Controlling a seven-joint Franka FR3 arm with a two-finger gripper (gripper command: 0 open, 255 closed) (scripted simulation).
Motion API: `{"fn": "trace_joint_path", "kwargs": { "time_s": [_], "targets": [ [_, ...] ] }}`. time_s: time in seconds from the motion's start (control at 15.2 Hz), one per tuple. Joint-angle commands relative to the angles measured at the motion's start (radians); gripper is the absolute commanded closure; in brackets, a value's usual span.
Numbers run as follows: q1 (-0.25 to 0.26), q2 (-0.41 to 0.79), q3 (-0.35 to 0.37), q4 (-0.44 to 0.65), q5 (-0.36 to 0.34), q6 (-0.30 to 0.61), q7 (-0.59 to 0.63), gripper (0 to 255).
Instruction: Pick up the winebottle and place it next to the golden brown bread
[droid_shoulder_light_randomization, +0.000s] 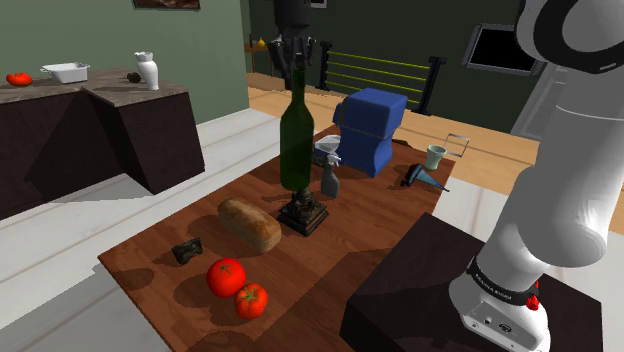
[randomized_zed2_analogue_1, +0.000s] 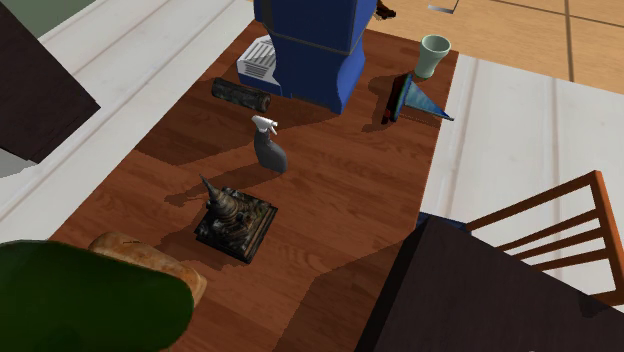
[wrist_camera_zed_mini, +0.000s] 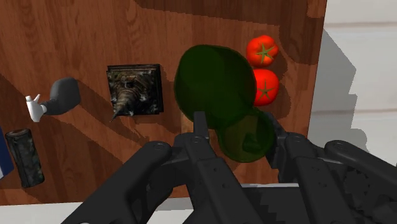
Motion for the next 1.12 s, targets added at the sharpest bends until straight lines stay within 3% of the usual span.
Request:
{"fn": "trace_joint_path", "kwargs": {
  "time_s": [0.0, 1.06],
  "targets": [
    [0.022, 0.02, 0.016, 0.051, -0.001, -0.031, 0.039, 255],
    [0.017, -0.05, 0.013, -0.261, 0.007, 0.212, 0.031, 255]
  ]
}}
